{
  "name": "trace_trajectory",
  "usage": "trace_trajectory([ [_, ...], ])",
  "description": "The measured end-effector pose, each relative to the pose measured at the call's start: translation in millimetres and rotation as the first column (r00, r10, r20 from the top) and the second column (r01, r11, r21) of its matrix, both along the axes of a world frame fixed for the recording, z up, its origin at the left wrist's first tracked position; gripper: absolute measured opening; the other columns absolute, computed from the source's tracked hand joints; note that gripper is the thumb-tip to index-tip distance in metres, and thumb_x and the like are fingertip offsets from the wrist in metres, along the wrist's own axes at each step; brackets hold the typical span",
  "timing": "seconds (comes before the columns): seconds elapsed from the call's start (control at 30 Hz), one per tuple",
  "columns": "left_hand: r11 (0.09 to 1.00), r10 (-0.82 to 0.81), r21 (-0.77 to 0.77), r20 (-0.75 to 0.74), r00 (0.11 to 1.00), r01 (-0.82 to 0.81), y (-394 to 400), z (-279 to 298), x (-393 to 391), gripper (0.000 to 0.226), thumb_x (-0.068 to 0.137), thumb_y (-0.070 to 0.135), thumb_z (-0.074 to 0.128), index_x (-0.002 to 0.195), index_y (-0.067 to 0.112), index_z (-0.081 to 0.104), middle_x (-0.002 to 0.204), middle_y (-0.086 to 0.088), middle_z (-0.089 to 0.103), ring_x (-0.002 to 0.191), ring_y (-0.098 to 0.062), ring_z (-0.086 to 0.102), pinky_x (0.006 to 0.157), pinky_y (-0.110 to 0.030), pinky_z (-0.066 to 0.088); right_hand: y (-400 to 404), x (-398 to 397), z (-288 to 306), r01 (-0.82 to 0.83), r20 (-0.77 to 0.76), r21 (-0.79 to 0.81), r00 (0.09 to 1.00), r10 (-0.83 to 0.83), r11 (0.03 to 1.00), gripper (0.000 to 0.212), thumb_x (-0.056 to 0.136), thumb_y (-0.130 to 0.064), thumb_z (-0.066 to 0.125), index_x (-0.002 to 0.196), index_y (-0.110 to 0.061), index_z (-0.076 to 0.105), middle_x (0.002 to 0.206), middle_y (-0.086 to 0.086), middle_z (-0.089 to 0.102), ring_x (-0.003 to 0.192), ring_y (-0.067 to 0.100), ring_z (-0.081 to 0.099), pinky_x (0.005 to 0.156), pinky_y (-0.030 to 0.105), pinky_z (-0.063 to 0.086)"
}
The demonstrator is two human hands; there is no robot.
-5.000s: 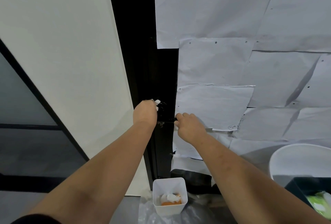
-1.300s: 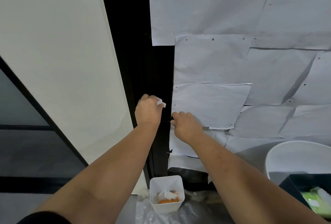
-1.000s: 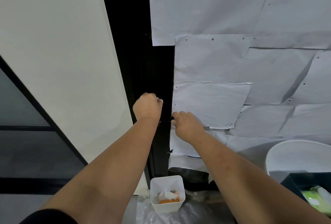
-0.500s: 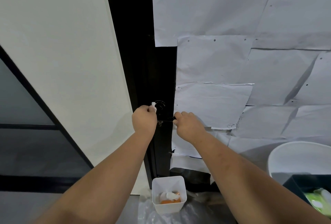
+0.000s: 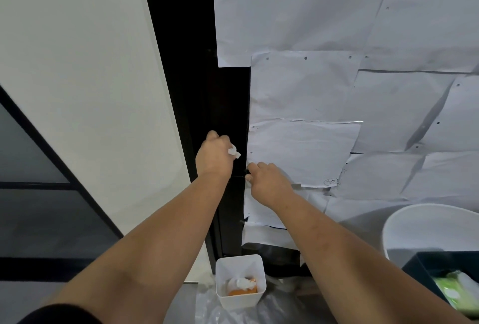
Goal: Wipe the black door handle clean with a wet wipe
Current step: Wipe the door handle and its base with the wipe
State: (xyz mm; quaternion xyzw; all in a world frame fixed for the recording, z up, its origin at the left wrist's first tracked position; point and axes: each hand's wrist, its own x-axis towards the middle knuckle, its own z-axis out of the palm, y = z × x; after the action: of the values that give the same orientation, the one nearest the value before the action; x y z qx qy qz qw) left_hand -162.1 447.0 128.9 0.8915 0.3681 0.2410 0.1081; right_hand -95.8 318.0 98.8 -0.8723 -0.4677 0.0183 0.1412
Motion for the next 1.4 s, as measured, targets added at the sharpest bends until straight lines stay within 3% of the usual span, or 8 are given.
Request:
trace_trajectory([
  [0.13,0.998,-0.053,0.044,0.010,0.999,0.052,1.5,-3.5,0.2,0.015,0.088,0.016,0.067,0.103,0.012,0.068,0.103,-0.007,0.058,0.076,-0.020,0.061,0.059,-0.024,0.048,-1.0,0.8,0.3,-0.002,-0.004,0.003,1.000,0.002,1.000,0.021,0.099,-0.025,0.035,0.110,-0.013,0.048,0.100,0.008,0.055,0.083,0.020,0.035,0.070,0.035,0.036],
  [0.3,0.999,-0.023,-0.025,0.272,0.962,0.031,-6.9,-10.3,-16.9,0.023,0.094,0.008,0.055,0.116,0.012,0.062,0.097,-0.009,0.063,0.079,-0.024,0.062,0.064,-0.030,0.050,-0.4,-0.1,-0.3,0.000,-0.012,0.011,1.000,0.000,1.000,0.021,0.099,-0.025,0.035,0.109,-0.013,0.048,0.101,0.008,0.055,0.083,0.020,0.035,0.069,0.036,0.036],
  [0.67,0.828,0.245,-0.541,0.582,0.775,0.145,-18.0,-11.4,-27.4,0.023,0.102,0.015,0.038,0.112,0.019,0.059,0.095,0.001,0.060,0.081,-0.012,0.056,0.065,-0.021,0.042,1.3,-0.6,-1.9,0.019,0.018,0.007,1.000,-0.019,1.000,0.021,0.098,-0.025,0.035,0.109,-0.013,0.049,0.100,0.008,0.056,0.082,0.020,0.035,0.068,0.033,0.032],
  [0.77,0.795,0.293,-0.598,0.524,0.800,0.101,-12.5,-11.6,-29.2,0.019,0.099,0.015,0.047,0.112,0.016,0.061,0.098,0.001,0.063,0.085,-0.013,0.060,0.068,-0.019,0.045,1.2,-1.1,-1.5,0.015,0.007,-0.001,1.000,-0.015,1.000,0.021,0.098,-0.024,0.035,0.109,-0.012,0.049,0.101,0.009,0.055,0.082,0.021,0.035,0.069,0.033,0.033],
  [1.0,0.965,0.088,-0.262,0.321,0.943,-0.001,-7.0,-25.4,-42.7,0.023,0.095,0.005,0.049,0.106,0.012,0.067,0.092,-0.010,0.066,0.075,-0.023,0.063,0.063,-0.028,0.050,1.2,-0.8,0.5,0.006,0.010,-0.012,1.000,-0.006,1.000,0.019,0.096,-0.020,0.036,0.107,-0.012,0.049,0.100,0.008,0.055,0.081,0.021,0.034,0.068,0.033,0.033],
  [1.17,0.939,0.057,-0.341,0.273,0.960,0.041,-9.6,-22.5,-38.3,0.025,0.097,0.013,0.046,0.099,0.003,0.069,0.059,-0.003,0.054,0.048,-0.013,0.047,0.048,-0.024,0.038,1.3,0.0,-2.4,0.006,0.020,0.013,1.000,-0.007,1.000,0.021,0.099,-0.025,0.035,0.108,-0.012,0.049,0.100,0.008,0.056,0.081,0.021,0.035,0.068,0.033,0.031],
  [1.3,0.915,0.051,-0.401,0.223,0.974,0.044,-14.9,-18.8,-33.1,0.026,0.099,0.014,0.046,0.105,0.000,0.066,0.079,-0.013,0.066,0.065,-0.023,0.060,0.060,-0.031,0.050,1.9,-0.4,-2.8,0.010,0.020,0.012,1.000,-0.010,1.000,0.022,0.099,-0.025,0.035,0.110,-0.012,0.049,0.101,0.009,0.056,0.082,0.021,0.034,0.068,0.033,0.032],
  [1.4,0.810,0.171,-0.586,0.226,0.959,-0.007,-10.4,-16.7,-24.3,0.028,0.099,0.022,0.050,0.099,0.001,0.068,0.071,-0.007,0.059,0.061,-0.017,0.056,0.051,-0.026,0.045,2.6,-0.7,-2.3,0.016,0.018,0.003,1.000,-0.017,1.000,0.022,0.098,-0.025,0.035,0.110,-0.012,0.048,0.102,0.009,0.056,0.083,0.021,0.034,0.069,0.034,0.033],
])
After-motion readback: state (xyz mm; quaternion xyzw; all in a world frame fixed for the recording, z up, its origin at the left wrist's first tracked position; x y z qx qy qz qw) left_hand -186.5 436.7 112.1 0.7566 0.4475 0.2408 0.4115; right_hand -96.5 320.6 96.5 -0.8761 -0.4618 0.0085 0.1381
